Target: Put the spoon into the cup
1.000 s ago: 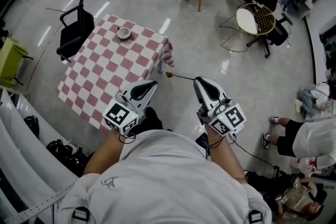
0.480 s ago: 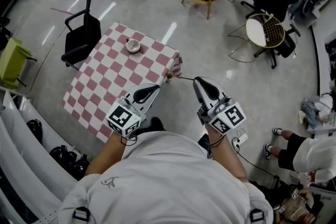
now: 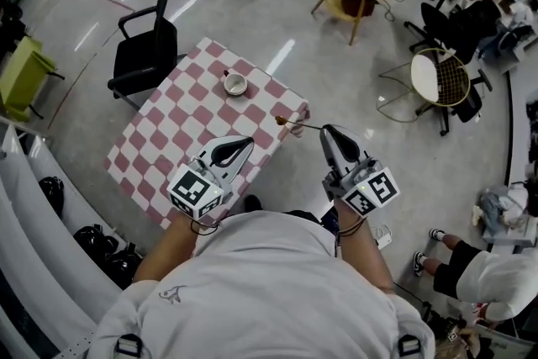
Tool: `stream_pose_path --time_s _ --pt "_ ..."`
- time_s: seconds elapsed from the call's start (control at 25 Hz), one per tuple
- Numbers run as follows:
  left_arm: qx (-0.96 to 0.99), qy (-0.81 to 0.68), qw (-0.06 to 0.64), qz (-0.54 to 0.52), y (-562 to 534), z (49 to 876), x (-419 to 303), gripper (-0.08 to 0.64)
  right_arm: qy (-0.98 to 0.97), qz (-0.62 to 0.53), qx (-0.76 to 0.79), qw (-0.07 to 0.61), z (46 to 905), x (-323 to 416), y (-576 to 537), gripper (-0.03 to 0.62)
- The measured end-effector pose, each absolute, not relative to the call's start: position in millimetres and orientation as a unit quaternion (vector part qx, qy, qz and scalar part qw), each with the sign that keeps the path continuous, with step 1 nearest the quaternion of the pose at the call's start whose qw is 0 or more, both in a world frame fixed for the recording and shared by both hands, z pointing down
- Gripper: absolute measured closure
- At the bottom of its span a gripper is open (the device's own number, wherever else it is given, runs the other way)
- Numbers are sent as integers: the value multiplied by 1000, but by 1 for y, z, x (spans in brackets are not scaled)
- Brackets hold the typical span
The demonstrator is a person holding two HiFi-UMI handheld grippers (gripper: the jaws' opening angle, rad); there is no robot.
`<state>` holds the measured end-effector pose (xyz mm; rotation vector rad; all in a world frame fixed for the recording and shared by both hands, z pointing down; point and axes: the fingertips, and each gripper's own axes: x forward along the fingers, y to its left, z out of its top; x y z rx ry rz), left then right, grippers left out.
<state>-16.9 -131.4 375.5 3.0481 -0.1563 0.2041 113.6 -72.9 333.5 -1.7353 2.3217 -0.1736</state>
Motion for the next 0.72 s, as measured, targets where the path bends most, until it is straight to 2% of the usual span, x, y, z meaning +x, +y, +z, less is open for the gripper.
stream_pose_path --time_s 0.72 --pt "973 -207 54 82 -202 385 -38 546 859 -82 -492 117 348 136 -180 558"
